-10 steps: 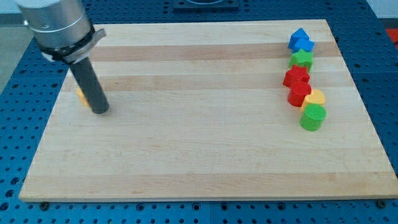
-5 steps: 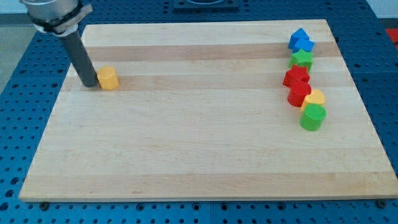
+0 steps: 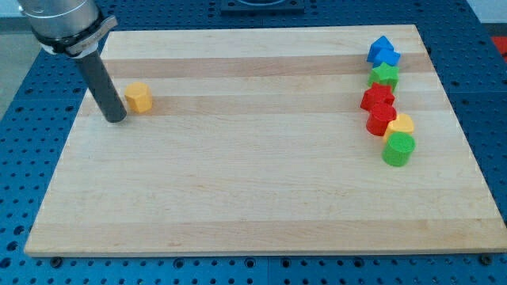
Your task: Push yellow hexagon towards top left
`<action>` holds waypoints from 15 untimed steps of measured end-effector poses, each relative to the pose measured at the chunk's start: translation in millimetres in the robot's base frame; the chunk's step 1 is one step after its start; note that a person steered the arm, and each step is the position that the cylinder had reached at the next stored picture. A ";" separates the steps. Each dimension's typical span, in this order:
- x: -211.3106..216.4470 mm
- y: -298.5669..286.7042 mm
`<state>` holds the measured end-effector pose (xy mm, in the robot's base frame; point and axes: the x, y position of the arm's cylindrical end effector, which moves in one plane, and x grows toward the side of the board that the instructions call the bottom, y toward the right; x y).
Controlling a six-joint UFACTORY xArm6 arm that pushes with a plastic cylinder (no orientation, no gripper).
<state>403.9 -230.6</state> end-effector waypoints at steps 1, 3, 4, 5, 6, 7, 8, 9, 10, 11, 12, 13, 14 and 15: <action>-21.7 17.7; -41.5 26.2; -23.3 34.8; -30.8 64.0; -72.1 66.0; -95.8 48.0; -89.5 47.0; -86.1 35.8; -110.4 25.1; -130.4 22.9; -111.4 26.2; -96.1 39.0; -100.2 60.1; -117.8 67.1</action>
<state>286.1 -163.5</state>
